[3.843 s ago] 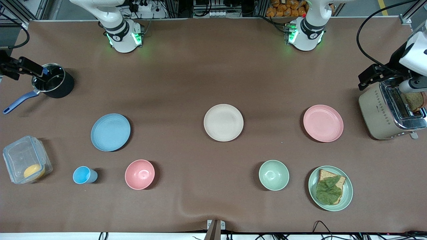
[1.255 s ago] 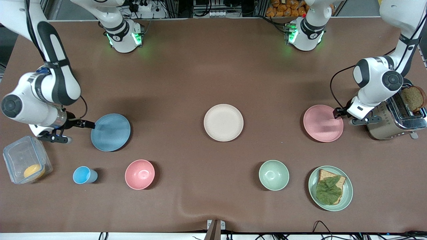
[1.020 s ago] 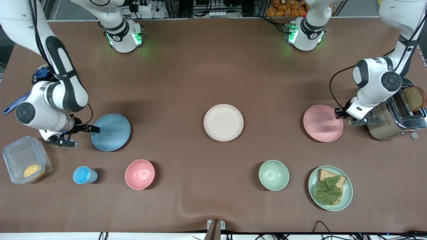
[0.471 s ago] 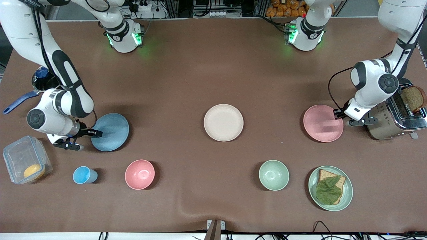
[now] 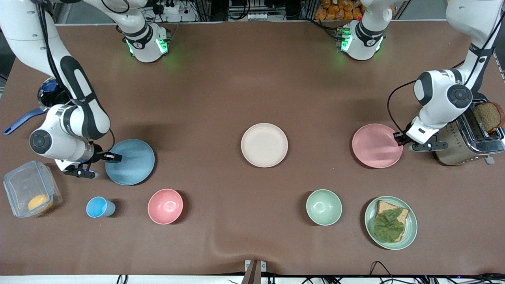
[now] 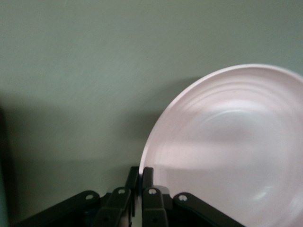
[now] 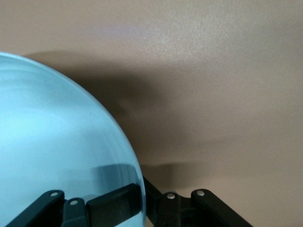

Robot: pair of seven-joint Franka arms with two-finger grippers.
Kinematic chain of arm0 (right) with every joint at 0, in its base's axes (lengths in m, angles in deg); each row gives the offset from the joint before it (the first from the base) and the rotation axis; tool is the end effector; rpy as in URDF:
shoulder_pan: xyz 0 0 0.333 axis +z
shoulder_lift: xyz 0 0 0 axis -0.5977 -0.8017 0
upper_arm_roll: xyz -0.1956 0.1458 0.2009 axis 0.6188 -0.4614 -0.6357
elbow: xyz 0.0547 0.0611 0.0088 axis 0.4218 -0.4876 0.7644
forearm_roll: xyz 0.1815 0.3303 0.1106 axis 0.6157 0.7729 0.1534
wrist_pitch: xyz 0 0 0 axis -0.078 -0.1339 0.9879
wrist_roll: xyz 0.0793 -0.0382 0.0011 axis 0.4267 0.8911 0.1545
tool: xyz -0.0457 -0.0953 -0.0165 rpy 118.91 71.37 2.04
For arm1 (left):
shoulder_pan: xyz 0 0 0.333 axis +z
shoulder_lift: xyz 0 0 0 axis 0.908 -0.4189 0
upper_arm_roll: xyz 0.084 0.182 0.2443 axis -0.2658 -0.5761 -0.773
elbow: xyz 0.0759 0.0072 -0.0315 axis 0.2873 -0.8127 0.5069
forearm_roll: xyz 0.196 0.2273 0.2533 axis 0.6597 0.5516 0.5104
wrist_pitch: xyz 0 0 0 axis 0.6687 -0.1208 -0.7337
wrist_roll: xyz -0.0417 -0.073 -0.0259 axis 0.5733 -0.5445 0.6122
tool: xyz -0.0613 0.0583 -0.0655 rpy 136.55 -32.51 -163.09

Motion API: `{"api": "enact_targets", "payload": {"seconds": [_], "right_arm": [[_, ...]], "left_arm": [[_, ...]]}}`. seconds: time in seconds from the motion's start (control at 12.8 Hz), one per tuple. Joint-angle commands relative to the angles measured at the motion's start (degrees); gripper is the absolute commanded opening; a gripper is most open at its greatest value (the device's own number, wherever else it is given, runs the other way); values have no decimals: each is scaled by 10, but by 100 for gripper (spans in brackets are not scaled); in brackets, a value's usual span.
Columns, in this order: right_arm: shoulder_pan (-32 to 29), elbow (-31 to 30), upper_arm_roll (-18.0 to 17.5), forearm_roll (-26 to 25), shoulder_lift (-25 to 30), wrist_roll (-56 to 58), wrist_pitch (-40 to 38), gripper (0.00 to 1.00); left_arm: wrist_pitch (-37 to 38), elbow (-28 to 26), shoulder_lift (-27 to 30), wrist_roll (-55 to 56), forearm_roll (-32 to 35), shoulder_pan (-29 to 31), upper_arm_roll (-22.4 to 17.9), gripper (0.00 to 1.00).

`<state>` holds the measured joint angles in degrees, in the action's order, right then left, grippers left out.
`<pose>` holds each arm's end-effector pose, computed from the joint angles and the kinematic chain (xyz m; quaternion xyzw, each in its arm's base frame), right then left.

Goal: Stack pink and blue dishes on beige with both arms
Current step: 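Carry the pink plate onto the beige plate with the left gripper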

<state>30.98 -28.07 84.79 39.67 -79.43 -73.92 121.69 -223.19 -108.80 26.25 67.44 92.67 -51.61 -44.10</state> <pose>0.5882 -0.0871 0.1956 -0.9943 0.0793 0.0719 0.0031 0.5176 0.0363 0.2394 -0.9980 -0.0107 -0.0614 0.0131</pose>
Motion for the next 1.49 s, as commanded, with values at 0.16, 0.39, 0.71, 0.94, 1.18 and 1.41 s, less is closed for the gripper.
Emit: {"api": "enact_targets", "payload": {"seconds": [0.16, 0.39, 0.71, 0.94, 1.18, 1.41], "right_arm": [[9, -6, -2, -1, 65, -3, -48, 0], [10, -6, -6, -1, 94, -2, -71, 0], [10, -6, -22, 0, 133, -3, -104, 0], [11, -6, -32, 2, 145, -2, -110, 0], [12, -6, -33, 34, 145, -2, -113, 0], [24, -6, -36, 63, 145, -2, -112, 0]], "left_arm": [[110, 90, 49, 181, 1, -3, 152, 0], [222, 208, 4, 337, 1, -36, 233, 0], [228, 250, -63, 475, 9, -149, 235, 0], [228, 258, -104, 497, 16, -184, 233, 0], [226, 269, -145, 530, 70, -196, 233, 0], [226, 280, -175, 598, 125, -215, 233, 0]]}}
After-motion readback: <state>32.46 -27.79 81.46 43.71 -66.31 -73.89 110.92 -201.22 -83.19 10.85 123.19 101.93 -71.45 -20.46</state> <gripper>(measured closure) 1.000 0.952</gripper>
